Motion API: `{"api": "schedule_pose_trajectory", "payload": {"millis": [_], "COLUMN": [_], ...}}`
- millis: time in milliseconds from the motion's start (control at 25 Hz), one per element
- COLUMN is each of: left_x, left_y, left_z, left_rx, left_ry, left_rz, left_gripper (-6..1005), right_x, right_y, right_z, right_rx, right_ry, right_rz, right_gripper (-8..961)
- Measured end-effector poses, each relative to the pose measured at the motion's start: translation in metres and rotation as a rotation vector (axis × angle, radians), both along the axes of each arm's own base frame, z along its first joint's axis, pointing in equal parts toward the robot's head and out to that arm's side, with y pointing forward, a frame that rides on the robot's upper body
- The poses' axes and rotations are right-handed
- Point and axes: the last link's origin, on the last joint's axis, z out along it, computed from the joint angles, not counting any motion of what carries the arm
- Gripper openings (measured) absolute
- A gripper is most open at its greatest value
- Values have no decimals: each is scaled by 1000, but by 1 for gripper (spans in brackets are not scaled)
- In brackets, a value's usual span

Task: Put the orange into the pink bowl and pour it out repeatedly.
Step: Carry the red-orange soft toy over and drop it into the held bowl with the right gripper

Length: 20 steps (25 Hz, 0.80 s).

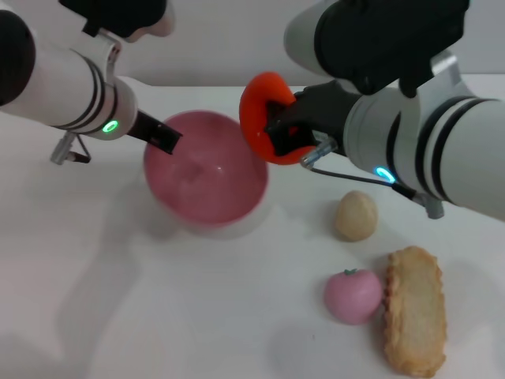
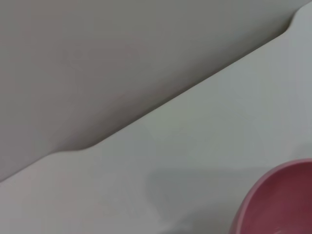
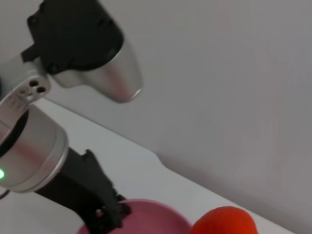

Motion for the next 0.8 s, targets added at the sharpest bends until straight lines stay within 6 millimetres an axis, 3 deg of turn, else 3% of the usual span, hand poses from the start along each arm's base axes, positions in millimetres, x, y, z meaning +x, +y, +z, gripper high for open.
{"api": "schedule_pose_trajectory", "payload": {"millis": [320,520,800], "left_x": [10,14,13], "left_y": [0,-1,-1], "left_z": [-4,-6,-6], "left_rx": [-17,-26,-30], "left_ry": [-9,-11,-6], "left_rz": [-29,-38,-38], "left_gripper": [42,42,42], "right_x": [10,18,14], "right_y": [6,11,11], "right_z": [-20,-30,-29], "right_rx": [-40,-48,-43], "right_ry": [33,39,54], "right_rz": [-3,-3,6], "right_gripper": [70,152,271]}}
